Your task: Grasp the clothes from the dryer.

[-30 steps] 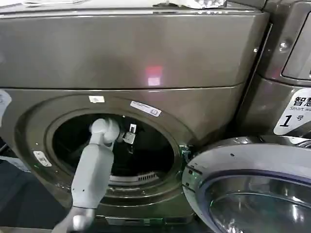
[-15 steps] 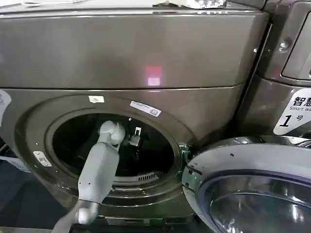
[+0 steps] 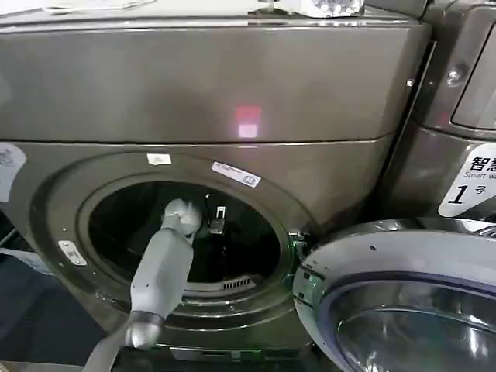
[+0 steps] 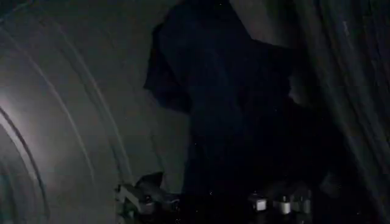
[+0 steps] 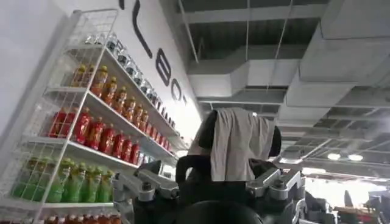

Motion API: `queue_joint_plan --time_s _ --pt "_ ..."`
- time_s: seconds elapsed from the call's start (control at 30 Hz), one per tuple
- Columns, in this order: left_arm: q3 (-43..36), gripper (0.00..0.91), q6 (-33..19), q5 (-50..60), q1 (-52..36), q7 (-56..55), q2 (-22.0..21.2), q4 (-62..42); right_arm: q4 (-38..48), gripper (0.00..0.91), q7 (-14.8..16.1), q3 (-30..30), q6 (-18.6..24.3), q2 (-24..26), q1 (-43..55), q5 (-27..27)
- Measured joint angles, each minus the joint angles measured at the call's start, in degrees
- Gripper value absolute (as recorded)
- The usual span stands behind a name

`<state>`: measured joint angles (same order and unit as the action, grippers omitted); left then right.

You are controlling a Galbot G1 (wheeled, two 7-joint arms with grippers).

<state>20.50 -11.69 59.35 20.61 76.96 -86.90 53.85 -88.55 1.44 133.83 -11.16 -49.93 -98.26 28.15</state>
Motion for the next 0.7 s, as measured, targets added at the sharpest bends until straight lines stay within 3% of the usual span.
queue_joint_plan --time_s 0.5,0.7 --pt "1.76 0.000 3.00 -3.85 3.46 -0.68 0.37 3.78 -0.15 0.907 0.32 -0.44 0.21 -0.59 0.20 -0.08" --pt "2.74 0.000 5.58 -9.01 4.73 -7.02 0.35 8.48 -0.89 0.907 0.41 -1.21 0.02 -0.97 0.79 0.21"
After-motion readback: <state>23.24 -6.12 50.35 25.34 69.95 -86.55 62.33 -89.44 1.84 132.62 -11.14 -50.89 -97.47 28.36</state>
